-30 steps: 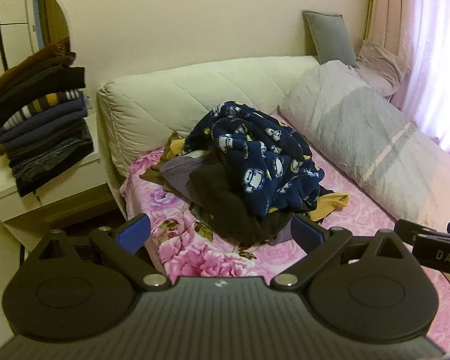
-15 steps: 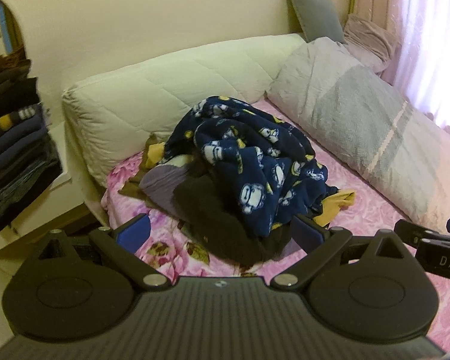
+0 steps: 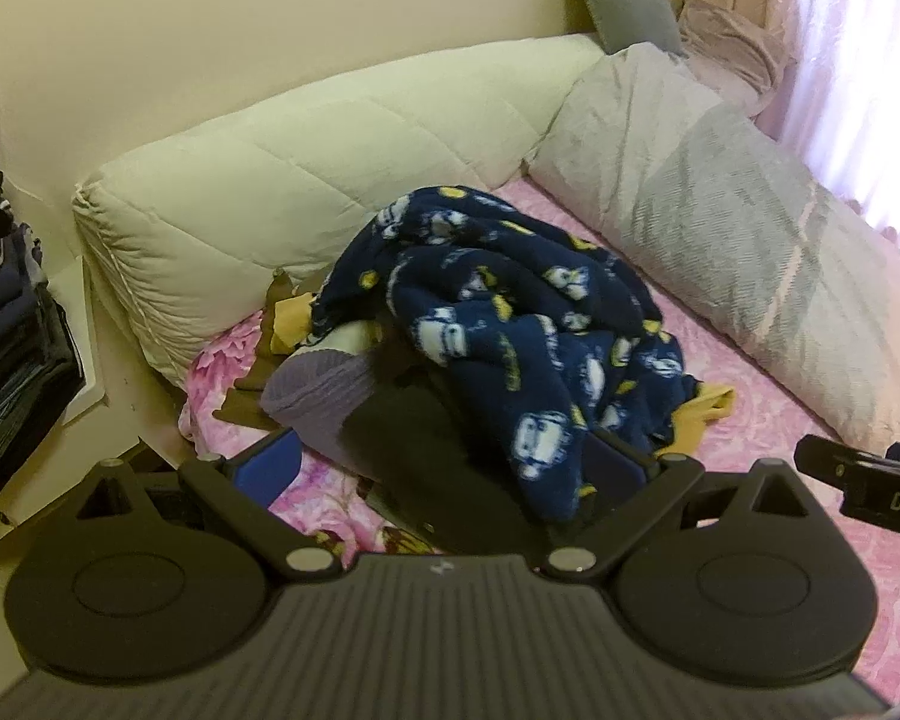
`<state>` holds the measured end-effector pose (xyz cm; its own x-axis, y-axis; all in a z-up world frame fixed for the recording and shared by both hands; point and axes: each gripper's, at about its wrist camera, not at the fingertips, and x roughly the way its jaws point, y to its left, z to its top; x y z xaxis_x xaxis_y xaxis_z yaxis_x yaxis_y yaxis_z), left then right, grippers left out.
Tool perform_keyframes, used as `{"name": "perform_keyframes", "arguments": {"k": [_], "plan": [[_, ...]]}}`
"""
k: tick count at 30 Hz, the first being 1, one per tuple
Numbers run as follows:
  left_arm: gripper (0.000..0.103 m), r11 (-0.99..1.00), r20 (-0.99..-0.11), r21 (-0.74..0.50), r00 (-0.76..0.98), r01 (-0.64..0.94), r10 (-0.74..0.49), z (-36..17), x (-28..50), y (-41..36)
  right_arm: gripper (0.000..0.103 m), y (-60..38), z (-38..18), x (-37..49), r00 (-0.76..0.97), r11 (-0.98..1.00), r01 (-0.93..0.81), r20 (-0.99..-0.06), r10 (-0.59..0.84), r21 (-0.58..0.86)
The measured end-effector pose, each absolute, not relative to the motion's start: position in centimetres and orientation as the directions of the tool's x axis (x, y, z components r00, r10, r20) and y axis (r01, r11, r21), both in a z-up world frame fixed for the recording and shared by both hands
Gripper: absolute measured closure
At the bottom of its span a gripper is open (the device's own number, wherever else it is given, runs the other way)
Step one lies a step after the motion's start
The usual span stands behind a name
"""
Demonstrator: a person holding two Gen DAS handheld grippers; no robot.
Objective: Fold clothes
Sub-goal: 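Move both tools toward the navy cartoon-print fleece on the pile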
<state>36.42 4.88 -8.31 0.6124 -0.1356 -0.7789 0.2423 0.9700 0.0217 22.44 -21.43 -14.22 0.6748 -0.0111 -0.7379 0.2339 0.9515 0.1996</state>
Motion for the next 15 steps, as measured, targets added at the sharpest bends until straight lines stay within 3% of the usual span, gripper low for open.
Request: {"name": "perform_keyframes", "arguments": {"k": [15], "plan": [[0.006,0.951,-0.825,-0.026,0.531,0.308,-0.195,-13.3,47.5,6.1,0.001,-21.0,-21.6,31.9,0.571,0.885,0.323,-0.815,0.099,0.334]]}}
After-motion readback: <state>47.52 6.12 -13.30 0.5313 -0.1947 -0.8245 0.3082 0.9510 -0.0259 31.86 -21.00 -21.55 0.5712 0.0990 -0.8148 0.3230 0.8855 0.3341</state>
